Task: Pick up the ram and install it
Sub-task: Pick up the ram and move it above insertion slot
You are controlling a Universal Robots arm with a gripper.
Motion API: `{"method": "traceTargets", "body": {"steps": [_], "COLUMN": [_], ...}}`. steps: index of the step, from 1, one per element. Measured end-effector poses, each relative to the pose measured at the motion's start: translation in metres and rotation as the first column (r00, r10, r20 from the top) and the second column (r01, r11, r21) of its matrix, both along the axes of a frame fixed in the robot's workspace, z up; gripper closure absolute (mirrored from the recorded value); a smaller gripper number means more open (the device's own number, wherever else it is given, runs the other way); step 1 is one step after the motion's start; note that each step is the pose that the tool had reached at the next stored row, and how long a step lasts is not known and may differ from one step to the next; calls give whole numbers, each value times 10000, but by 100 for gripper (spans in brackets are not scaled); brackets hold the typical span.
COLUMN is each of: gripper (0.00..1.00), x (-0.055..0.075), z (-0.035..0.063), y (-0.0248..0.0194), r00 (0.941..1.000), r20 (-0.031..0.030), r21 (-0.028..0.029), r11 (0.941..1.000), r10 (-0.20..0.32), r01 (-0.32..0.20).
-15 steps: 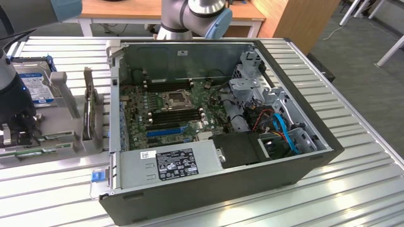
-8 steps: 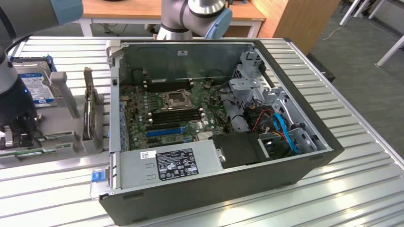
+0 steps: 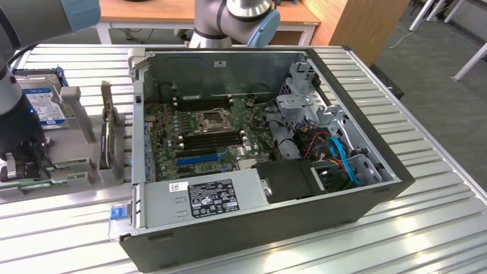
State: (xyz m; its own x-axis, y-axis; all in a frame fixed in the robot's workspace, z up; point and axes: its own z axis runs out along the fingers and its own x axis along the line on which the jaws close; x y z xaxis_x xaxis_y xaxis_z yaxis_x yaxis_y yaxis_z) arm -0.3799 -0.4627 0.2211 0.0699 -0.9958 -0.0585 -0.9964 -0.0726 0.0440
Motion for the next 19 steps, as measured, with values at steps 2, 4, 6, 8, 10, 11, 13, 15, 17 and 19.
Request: {"method": "traceTargets", "body": {"steps": [2,4,6,8,10,11,13,15,17,19], "gripper": [69,69,69,69,69,69,69,69,69,69], "x": [-1,-1,-1,-1,-1,-2,-1,-1,-1,-1], "z": [2,2,1,1,2,2,2,-8,-24,-45], "y": [-21,-43,-66,-84,-86,-86,-87,-88,-87,-87], "r00": [10000,10000,10000,10000,10000,10000,10000,10000,10000,10000], "r20": [-2,-2,-1,-2,-2,-2,-2,0,-2,-2], "r21": [-2,-2,-1,-1,-1,-2,-1,1,0,0], "r11": [10000,10000,10000,10000,10000,10000,10000,10000,10000,10000], "r10": [-2,-1,-1,-2,-3,-4,-2,-2,-2,-1], "r01": [2,1,1,2,3,4,2,2,2,1]}}
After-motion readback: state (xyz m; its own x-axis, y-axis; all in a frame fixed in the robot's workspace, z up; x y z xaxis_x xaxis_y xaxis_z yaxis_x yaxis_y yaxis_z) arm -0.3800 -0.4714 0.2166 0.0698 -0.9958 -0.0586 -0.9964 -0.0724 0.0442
